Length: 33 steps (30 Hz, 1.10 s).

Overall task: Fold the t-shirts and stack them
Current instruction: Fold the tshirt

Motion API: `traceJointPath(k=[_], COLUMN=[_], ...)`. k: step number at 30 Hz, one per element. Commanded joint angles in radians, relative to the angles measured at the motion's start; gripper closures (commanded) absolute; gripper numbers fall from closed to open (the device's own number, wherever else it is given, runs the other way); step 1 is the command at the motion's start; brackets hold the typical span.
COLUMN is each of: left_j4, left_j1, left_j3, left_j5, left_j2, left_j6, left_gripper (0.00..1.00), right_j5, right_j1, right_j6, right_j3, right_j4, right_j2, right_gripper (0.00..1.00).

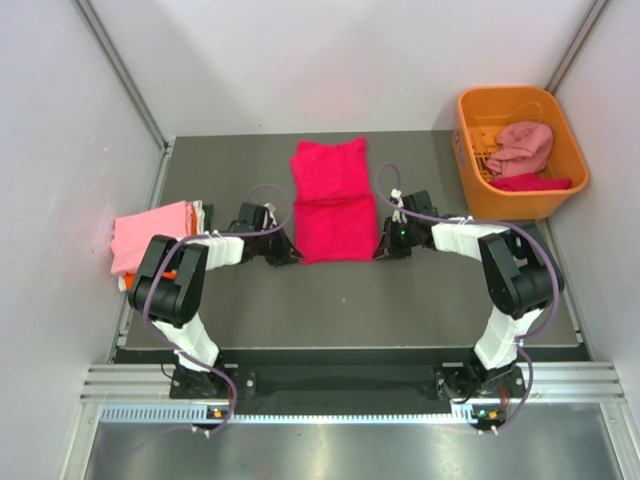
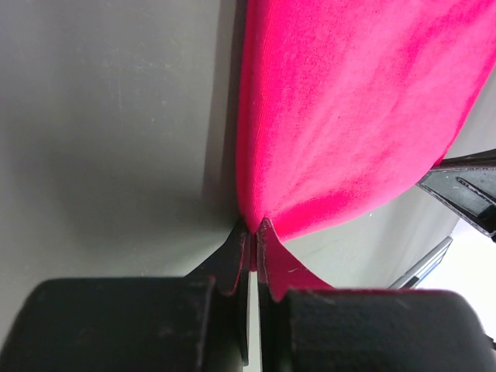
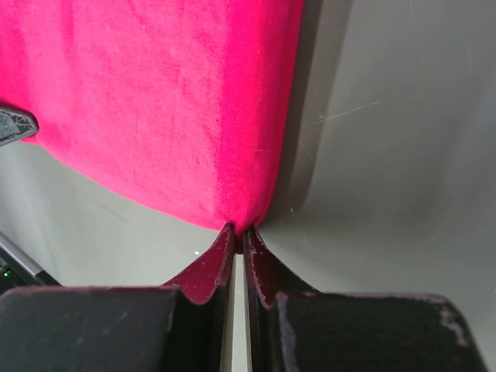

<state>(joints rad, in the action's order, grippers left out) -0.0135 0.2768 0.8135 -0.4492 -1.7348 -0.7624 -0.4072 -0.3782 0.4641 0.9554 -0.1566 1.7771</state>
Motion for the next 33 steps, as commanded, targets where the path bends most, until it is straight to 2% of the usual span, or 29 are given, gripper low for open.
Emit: traceJointPath(k=[1,11,18,26,29,33], left_j4=[0.052,0.087,0.201,0.438,0.497,0.558], left_j1=[0.007,0.03,0.053,0.084,0.082,0.082], left_j3=[0.003,-0.14,-0.231,-0.209,-0.147,-0.057], left_j5=[0.026,-0.002,-0.022,-0.06,-0.089,-0.123], left_j2=[0.0,0.18,0.4,0.684,0.75,0.774], left_j6=[0.037,0.052,0.06,0.045,0.028,0.014], left_gripper=[1.0,1.0,1.0,1.0,1.0,1.0], right_j5=[-0.012,-0.031,0.001,0.073,0.106,0.134], right_j1=[-0.014,-0.039,-0.091,-0.182,-0.182,-0.182], right_j6=[-0.016,-0.025,-0.01,0.059,0.062,0.053], right_j3=[-0.018,-0.139,-0.288,-0.362,-0.311,-0.233], right_j4=[0.015,-0.015,-0.07,-0.208,-0.288,-0.392], right_j2=[-0.057,-0.232,-0.471,-0.767,-0.882,-0.935], right_gripper=[1.0,1.0,1.0,1.0,1.0,1.0])
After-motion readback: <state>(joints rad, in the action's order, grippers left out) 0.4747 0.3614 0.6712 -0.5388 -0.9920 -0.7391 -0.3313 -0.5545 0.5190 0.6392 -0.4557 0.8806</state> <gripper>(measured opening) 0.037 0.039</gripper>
